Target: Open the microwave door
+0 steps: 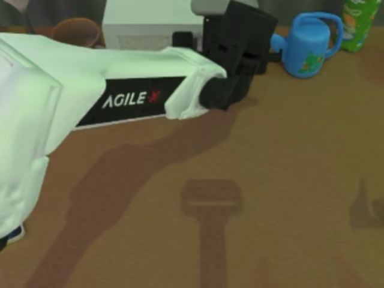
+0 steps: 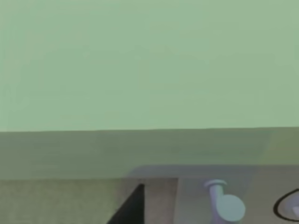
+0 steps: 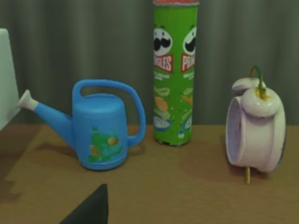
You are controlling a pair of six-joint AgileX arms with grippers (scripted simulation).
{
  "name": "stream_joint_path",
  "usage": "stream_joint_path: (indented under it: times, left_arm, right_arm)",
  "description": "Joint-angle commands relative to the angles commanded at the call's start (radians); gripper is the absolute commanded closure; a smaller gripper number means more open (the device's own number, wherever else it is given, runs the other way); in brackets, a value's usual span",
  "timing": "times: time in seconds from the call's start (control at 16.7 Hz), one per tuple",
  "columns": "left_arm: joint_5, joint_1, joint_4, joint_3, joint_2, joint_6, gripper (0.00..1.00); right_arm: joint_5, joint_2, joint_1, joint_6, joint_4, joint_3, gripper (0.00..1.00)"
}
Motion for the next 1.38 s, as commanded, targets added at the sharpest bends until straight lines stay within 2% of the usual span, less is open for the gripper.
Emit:
stream_joint_path:
  times: [0.3, 0.36, 0.78, 0.84, 1.02, 1.2, 1.38]
  left_arm:
    - [0.000, 0.000, 0.000, 0.000, 0.000, 0.000, 0.98]
    - [0.000, 0.000, 0.000, 0.000, 0.000, 0.000, 1.00]
    - [0.000, 0.000, 0.000, 0.000, 0.000, 0.000, 1.00]
    - [0.004, -0.061, -0.001, -0.040, -0.025, -0.002, 1.00]
    - [0.013, -0.059, -0.036, -0.008, -0.011, -0.011, 1.00]
    - [0.045, -0.050, -0.166, 0.094, 0.034, -0.040, 1.00]
    - [0.095, -0.035, -0.382, 0.246, 0.090, -0.088, 1.00]
  right_arm:
    - [0.000, 0.000, 0.000, 0.000, 0.000, 0.000, 0.00]
    - [0.000, 0.000, 0.000, 0.000, 0.000, 0.000, 0.00]
    - [0.000, 0.000, 0.000, 0.000, 0.000, 0.000, 0.00]
    - [0.000, 0.000, 0.000, 0.000, 0.000, 0.000, 0.00]
    - [0.000, 0.000, 0.000, 0.000, 0.000, 0.000, 0.00]
    - [0.000, 0.000, 0.000, 0.000, 0.000, 0.000, 0.00]
    - [0.000, 0.000, 0.000, 0.000, 0.000, 0.000, 0.00]
